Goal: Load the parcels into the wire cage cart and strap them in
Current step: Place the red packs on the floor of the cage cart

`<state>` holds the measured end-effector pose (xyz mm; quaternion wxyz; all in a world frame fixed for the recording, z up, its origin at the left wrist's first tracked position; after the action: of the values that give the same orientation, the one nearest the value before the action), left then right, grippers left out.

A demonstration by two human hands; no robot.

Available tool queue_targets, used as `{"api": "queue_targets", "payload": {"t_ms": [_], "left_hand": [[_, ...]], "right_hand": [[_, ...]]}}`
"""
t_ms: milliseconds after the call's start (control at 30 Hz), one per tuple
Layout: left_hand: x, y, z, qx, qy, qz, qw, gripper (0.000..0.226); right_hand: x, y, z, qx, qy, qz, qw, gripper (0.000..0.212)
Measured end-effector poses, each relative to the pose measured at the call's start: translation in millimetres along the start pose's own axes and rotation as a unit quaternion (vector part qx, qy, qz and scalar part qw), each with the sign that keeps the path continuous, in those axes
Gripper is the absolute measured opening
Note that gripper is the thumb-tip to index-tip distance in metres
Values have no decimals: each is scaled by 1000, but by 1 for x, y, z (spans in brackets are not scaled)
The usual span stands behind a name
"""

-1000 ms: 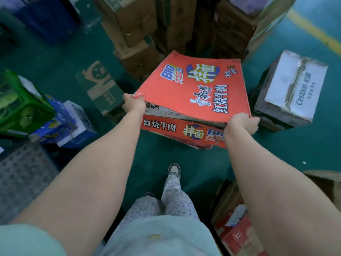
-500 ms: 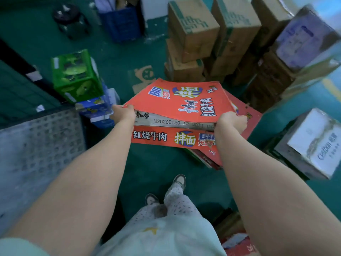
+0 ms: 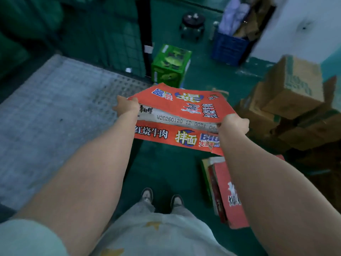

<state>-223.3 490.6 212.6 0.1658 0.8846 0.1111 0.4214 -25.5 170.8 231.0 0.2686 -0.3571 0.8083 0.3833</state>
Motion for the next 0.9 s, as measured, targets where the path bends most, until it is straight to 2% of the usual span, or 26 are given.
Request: {"api": "queue_targets", "payload": {"t_ms": [233,400,633,900], "left_hand": [[-70,-18,-90,126,84,-100,983,38],[-130,-27,-154,211,114,-172,955,37],[-208,-49,-230,279,160,-246,914,36],[-280,-113,-319,341,229,-306,859,39]], "right_hand": [[-24,53,83,-121,34,-95,988,40],[-18,116,136,-207,71,-151,964,41],[3,211,210,-287,93,-188,935,39],[30,342,310,-350,123,-212,904,35]]}}
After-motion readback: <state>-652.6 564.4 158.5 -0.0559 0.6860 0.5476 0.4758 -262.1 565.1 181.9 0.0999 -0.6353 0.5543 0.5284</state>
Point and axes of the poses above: each hand's wrist, its own y-axis away from the middle knuckle, its own z-axis out of the palm, x = y × z, the point moved 8 cm from there along -y, towards the middle knuckle, and after that the axes turned 7 degrees about x, right-handed, at the moved point
